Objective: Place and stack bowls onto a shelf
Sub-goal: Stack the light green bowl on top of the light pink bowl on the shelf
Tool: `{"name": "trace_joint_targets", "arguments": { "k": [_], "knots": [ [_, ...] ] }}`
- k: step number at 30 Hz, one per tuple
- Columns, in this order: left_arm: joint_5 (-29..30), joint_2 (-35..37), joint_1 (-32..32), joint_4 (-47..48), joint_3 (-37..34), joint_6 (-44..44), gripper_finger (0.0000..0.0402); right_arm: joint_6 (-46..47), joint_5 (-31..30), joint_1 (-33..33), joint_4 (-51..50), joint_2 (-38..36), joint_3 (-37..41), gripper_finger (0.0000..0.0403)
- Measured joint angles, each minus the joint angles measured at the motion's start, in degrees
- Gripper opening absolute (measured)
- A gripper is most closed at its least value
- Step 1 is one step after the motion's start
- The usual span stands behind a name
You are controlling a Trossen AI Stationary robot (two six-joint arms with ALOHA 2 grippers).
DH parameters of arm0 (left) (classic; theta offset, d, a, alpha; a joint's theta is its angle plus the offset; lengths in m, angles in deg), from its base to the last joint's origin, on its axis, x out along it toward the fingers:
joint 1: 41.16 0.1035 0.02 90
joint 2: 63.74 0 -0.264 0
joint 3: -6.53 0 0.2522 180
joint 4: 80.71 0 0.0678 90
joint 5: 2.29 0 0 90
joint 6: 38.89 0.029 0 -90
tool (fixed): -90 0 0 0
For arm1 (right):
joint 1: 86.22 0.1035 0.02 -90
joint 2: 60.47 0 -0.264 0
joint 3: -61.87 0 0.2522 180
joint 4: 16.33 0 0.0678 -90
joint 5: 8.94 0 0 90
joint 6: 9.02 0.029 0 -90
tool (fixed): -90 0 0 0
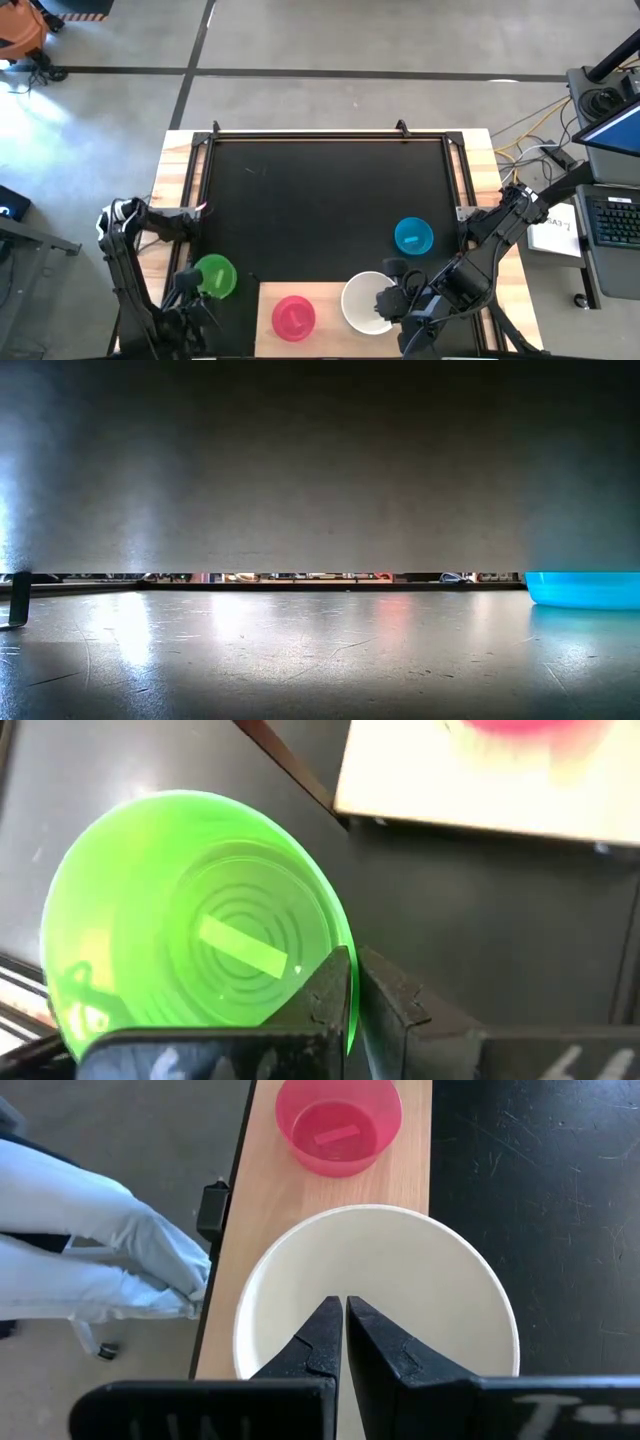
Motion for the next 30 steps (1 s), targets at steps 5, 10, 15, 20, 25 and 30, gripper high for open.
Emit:
{"name": "trace_joint_targets", "arguments": {
  "k": [5, 10, 15, 20, 25, 30],
  "knots": [
    [6.2, 2.9, 2.6, 0.4, -1.2, 0.1, 0.0, 0.0, 0.0, 0.0, 0.0, 0.0, 0.0, 0.0009],
    [10.4, 5.6, 7.6, 0.4, -1.6, 5.5, 0.0, 0.0, 0.0, 0.0, 0.0, 0.0, 0.0, 0.0009],
    [15.4, 7.0, 12.8, 0.0, -0.5, 12.8, 0.0, 0.0, 0.0, 0.0, 0.0, 0.0, 0.0, 0.0009],
    [18.8, 6.8, 16.4, -7.9, 1.8, 25.8, 0.0, 0.0, 0.0, 0.0, 0.0, 0.0, 0.0, 0.0009],
    [16.5, 6.1, 19.1, -24.1, 2.4, 39.3, 0.0, 0.0, 0.0, 0.0, 0.0, 0.0, 0.0, 0.0009],
    [9.0, 3.2, 20.8, -35.4, 2.4, 43.5, 0.0, 0.0, 0.0, 0.0, 0.0, 0.0, 0.0, 0.0009]
  ]
}}
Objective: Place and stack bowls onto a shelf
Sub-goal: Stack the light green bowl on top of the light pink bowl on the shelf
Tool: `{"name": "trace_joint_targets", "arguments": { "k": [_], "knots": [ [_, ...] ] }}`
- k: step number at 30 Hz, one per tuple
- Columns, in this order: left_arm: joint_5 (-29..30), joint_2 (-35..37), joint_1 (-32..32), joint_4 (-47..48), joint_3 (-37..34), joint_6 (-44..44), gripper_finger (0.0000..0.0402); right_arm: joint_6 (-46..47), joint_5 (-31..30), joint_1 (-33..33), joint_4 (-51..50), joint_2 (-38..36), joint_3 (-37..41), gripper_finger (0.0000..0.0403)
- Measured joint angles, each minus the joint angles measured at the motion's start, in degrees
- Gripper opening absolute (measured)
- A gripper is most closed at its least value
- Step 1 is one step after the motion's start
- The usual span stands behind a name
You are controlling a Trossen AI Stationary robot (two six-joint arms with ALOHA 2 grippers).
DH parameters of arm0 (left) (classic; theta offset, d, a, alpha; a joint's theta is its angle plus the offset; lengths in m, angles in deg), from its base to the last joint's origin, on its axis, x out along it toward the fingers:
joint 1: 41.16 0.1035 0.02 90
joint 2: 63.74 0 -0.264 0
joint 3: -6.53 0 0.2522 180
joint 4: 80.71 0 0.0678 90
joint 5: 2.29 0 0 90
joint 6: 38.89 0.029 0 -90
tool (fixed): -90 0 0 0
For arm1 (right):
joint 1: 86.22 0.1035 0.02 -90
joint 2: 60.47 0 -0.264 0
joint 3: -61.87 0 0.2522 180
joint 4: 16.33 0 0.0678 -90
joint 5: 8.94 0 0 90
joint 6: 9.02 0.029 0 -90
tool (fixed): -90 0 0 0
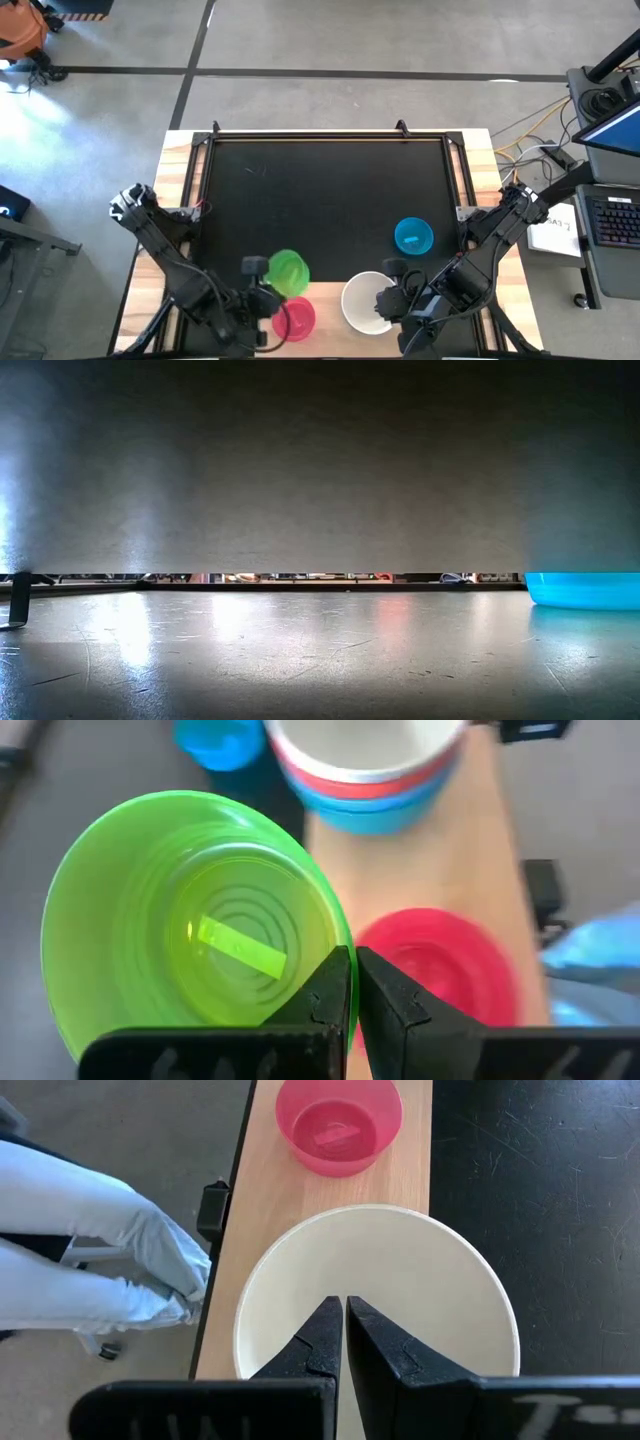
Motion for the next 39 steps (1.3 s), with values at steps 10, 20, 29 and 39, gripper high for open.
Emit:
{"name": "trace_joint_targets", "arguments": {
  "k": [10, 20, 29, 39],
  "knots": [
    [-12.0, -6.9, 0.2, -13.5, 0.0, -0.7, 0.0, 0.0, 0.0, 0.0, 0.0, 0.0, 0.0, 0.0009],
    [-18.6, -10.6, 0.1, -11.6, 3.1, -2.2, 0.0, 0.0, 0.0, 0.0, 0.1, 0.0, 0.0, 0.0009],
    [-18.5, -10.6, 0.1, -8.2, 3.2, -2.4, 0.0, 0.0, 0.0, 0.0, 0.1, 0.0, 0.0, 0.0009],
    [-18.6, -10.6, 0.3, -4.6, 3.0, -6.7, 0.0, 0.0, 0.0, 0.0, 0.1, 0.0, 0.0, 0.0009]
  ]
}}
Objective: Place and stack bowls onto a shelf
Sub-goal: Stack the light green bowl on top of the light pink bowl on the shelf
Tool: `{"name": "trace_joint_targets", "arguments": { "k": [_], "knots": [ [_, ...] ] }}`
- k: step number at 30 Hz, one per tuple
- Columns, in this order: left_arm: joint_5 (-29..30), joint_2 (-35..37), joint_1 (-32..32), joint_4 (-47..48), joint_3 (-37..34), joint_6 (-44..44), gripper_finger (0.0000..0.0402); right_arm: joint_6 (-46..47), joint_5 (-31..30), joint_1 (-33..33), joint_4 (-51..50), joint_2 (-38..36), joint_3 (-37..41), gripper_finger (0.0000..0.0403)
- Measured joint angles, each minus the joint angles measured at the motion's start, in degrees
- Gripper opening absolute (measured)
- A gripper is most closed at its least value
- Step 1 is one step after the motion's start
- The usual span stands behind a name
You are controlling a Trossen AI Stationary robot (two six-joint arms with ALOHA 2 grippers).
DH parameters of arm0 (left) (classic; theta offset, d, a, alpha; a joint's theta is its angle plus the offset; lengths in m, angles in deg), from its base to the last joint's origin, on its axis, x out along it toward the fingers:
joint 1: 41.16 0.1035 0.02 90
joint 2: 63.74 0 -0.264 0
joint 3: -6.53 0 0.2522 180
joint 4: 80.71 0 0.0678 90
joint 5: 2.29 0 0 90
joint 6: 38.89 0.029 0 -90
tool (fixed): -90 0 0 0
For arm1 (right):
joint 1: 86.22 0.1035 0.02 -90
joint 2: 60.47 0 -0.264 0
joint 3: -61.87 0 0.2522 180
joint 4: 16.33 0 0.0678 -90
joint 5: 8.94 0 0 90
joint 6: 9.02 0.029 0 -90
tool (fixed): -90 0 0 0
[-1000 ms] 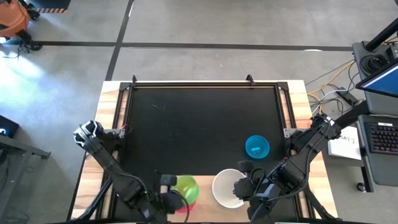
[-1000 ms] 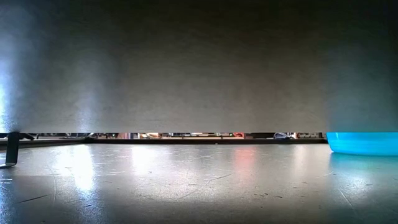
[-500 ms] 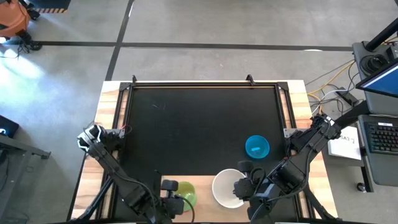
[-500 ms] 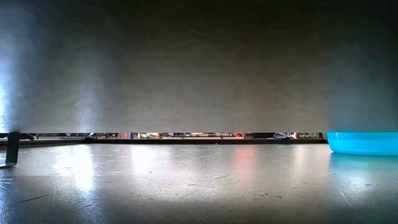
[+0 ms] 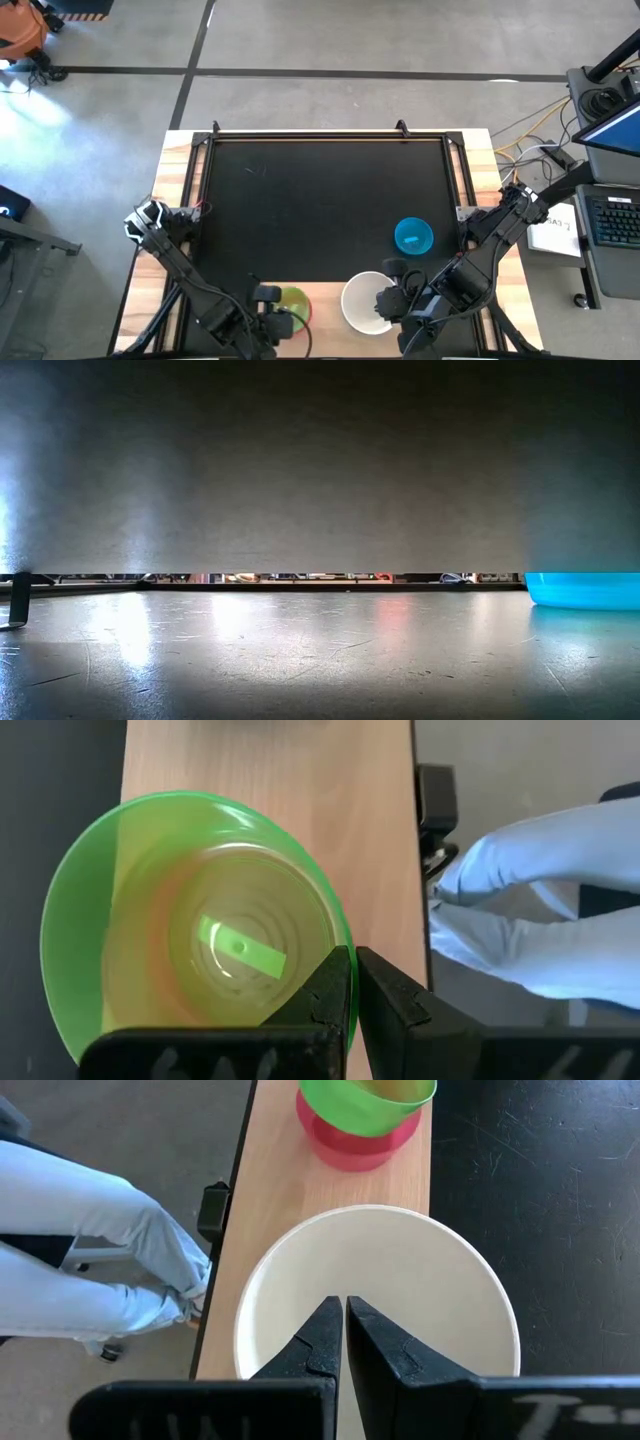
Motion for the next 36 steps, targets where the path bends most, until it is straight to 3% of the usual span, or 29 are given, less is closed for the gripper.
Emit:
{"name": "trace_joint_targets", "arguments": {
  "k": [6, 20, 25, 36],
  "knots": [
    [0.0, 0.0, 0.0, -0.5, 0.0, -1.0, 0.0016, 0.0, 0.0, 0.0, 0.0, 0.0, 0.0, 0.0009],
    [0.0, -1.2, -0.1, -3.2, 2.5, -1.8, 0.0132, 0.0, 0.0, 0.0, 0.0, 0.0, 0.0, 0.0009],
    [0.0, -2.4, -0.2, -2.2, 5.9, -0.9, 0.0131, 0.0, 0.0, 0.0, 0.0, 0.0, 0.0, 0.0009],
    [1.6, -4.1, 0.4, 2.2, 6.1, -3.1, 0.0126, 0.0, 0.0, 0.0, 0.1, 0.0, 0.0, 0.0009]
  ]
}}
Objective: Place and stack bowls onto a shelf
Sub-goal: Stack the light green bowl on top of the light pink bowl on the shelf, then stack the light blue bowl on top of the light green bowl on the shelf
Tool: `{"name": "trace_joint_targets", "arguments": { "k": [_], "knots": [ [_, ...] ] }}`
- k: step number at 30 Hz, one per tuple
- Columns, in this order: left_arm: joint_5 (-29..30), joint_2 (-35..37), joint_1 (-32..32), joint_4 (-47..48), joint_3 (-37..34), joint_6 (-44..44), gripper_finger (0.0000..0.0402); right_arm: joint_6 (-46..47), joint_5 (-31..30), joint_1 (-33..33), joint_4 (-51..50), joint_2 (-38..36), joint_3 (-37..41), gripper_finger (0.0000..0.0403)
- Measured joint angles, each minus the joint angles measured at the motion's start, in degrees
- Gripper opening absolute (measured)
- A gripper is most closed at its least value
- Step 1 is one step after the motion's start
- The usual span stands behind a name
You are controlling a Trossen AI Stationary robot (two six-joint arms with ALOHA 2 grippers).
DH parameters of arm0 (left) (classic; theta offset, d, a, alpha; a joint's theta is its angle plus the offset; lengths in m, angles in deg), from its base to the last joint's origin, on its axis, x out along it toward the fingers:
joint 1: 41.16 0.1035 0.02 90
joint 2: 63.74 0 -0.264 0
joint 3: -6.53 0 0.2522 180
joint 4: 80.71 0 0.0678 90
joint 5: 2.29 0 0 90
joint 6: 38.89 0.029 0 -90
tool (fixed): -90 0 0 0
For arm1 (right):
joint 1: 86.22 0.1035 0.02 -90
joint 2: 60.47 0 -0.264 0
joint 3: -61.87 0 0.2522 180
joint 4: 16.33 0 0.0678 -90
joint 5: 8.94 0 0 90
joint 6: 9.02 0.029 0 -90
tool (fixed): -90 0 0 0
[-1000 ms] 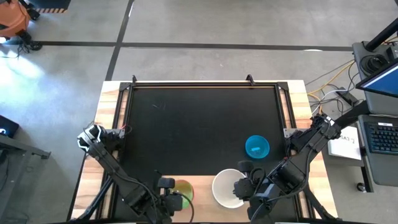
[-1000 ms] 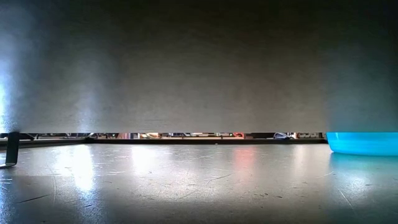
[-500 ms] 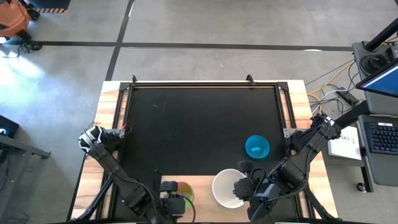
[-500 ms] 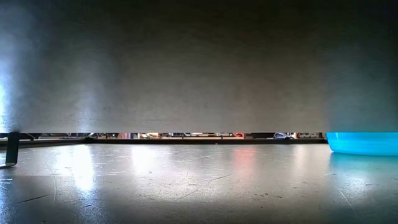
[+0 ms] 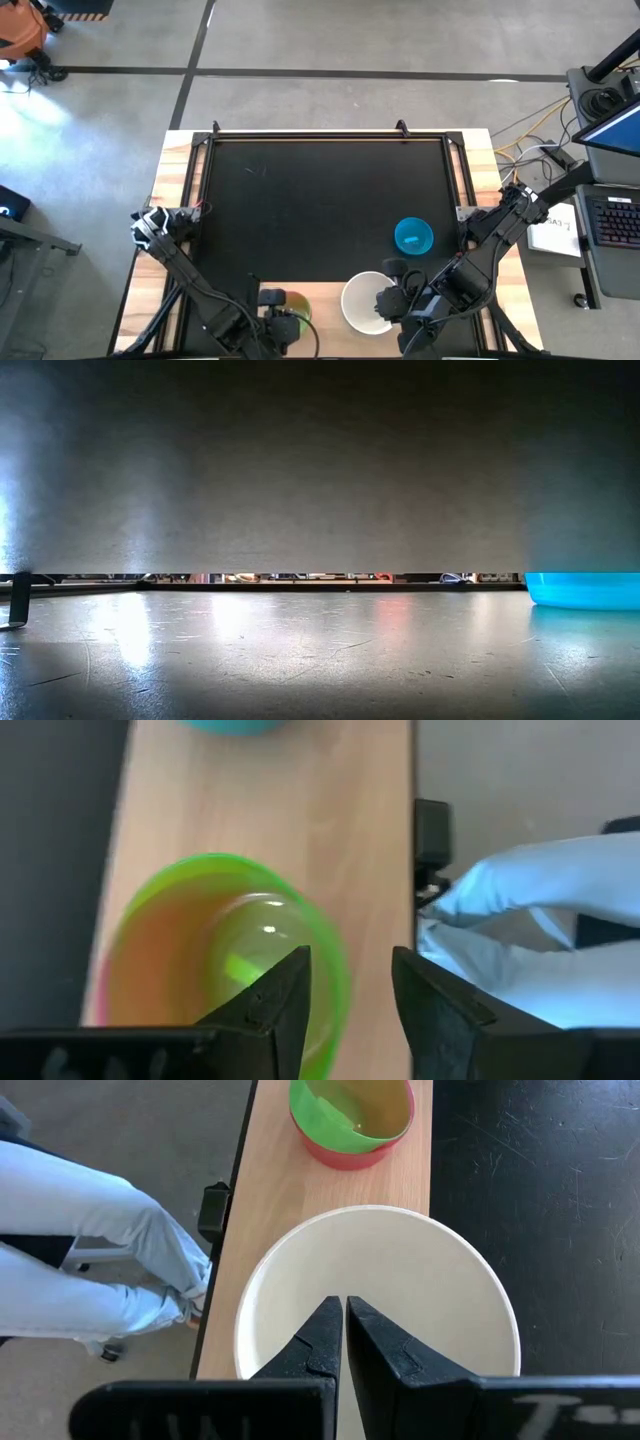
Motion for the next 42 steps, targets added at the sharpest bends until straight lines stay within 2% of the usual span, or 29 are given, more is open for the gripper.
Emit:
{"name": "trace_joint_targets", "arguments": {
  "k": [10, 14, 18, 25, 30, 38, 42],
  "knots": [
    [0.5, 0.0, 0.2, 2.4, -1.0, -2.5, 0.013, 0.0, 0.0, 0.0, 0.0, 0.0, 0.0, 0.0009],
    [0.4, 0.0, 0.2, 2.2, -2.5, -2.5, 0.012, 0.0, 0.0, 0.0, 0.0, 0.0, 0.0, 0.0009],
    [0.4, 0.0, 0.3, 1.9, -3.7, -2.7, 0.0088, 0.0, 0.0, 0.0, 0.0, 0.0, 0.0, 0.0009],
    [0.2, 0.0, 0.3, 1.7, -3.8, -2.7, 0.0006, 0.0, 0.0, 0.0, 0.0, 0.0, 0.0, 0.0009],
    [0.0, 0.0, 0.3, 0.1, -3.7, -2.7, 0.0015, 0.0, 0.0, 0.0, 0.0, 0.0, 0.0, 0.0009],
    [0.2, 0.0, -0.2, -2.2, -2.7, -2.7, 0.0005, 0.0, 0.0, 0.0, 0.0, 0.0, 0.0, 0.0009],
    [3.7, 0.0, -2.3, -2.3, -0.1, 0.2, 0.0001, 0.0, 0.0, 0.0, 0.1, 0.0, 0.0, 0.0009]
  ]
}}
